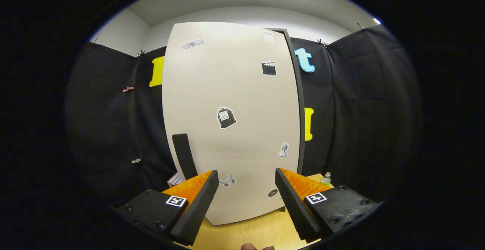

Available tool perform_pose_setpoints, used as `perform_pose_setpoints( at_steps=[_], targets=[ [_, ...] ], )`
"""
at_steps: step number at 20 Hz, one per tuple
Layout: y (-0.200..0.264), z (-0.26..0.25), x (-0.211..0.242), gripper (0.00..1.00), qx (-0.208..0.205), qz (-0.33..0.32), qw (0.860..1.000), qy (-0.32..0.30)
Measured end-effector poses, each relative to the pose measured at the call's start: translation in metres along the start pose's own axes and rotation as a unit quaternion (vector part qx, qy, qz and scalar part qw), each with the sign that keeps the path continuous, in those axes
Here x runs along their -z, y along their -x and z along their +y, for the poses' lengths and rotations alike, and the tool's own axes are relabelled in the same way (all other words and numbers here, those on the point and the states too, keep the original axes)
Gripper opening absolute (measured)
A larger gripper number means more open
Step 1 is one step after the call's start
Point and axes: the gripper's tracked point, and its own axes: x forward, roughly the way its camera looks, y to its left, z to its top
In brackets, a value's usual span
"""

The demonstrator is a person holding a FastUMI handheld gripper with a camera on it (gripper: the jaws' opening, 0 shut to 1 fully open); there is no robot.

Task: Open the shoe cabinet door, grab the shoes and put them into the shoe cabinet, then close the shoe cabinet door.

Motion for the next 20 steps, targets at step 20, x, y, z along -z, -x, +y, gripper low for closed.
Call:
perform_pose_setpoints(
  at_steps=[20],
  targets=[
    [0.002, -0.031, -0.009, 0.98, 0.007, -0.007, 1.000, 0.005]
  ],
)
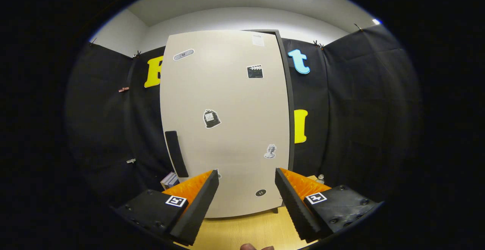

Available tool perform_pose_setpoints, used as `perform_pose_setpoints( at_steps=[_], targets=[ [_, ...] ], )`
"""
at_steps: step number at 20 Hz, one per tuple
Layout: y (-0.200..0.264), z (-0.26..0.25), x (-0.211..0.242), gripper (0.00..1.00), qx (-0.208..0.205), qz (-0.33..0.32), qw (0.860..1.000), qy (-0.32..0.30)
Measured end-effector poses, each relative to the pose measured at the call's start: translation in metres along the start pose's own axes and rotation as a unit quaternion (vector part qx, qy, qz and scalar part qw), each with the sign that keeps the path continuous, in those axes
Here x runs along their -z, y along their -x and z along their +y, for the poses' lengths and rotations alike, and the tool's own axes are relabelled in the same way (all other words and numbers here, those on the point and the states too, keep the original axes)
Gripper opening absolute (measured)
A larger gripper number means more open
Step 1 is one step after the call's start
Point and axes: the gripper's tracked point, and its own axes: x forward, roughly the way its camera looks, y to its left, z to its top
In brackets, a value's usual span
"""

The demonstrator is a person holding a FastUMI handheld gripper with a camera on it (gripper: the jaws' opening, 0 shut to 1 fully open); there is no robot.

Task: Open the shoe cabinet door, grab the shoes and put them into the shoe cabinet, then close the shoe cabinet door.

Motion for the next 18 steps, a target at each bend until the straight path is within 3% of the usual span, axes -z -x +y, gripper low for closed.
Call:
perform_pose_setpoints(
  at_steps=[18],
  targets=[
    [-0.020, -0.020, 0.008, 0.98, 0.012, 0.001, 1.000, 0.017]
  ],
)
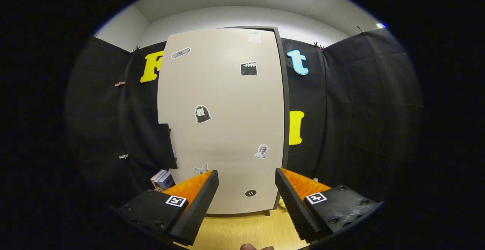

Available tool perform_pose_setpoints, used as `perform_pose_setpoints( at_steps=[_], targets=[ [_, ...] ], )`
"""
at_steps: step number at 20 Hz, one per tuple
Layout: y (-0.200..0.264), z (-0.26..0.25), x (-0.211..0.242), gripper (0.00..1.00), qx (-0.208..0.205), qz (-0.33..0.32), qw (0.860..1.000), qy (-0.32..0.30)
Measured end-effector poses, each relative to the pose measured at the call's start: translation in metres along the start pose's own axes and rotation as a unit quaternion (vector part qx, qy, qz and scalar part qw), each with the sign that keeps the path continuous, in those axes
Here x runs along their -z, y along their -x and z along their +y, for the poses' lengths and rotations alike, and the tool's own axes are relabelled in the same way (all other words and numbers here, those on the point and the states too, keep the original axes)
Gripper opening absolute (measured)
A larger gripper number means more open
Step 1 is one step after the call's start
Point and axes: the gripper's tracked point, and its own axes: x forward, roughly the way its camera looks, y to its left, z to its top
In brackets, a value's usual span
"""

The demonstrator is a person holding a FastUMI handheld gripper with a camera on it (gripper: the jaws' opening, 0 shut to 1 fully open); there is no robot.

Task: Open the shoe cabinet door, grab the shoes and put them into the shoe cabinet, then close the shoe cabinet door.

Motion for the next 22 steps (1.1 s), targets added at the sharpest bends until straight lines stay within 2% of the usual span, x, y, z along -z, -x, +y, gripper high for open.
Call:
perform_pose_setpoints(
  at_steps=[22],
  targets=[
    [0.010, -0.002, -0.007, 0.98, -0.003, -0.007, 1.000, -0.004]
  ],
)
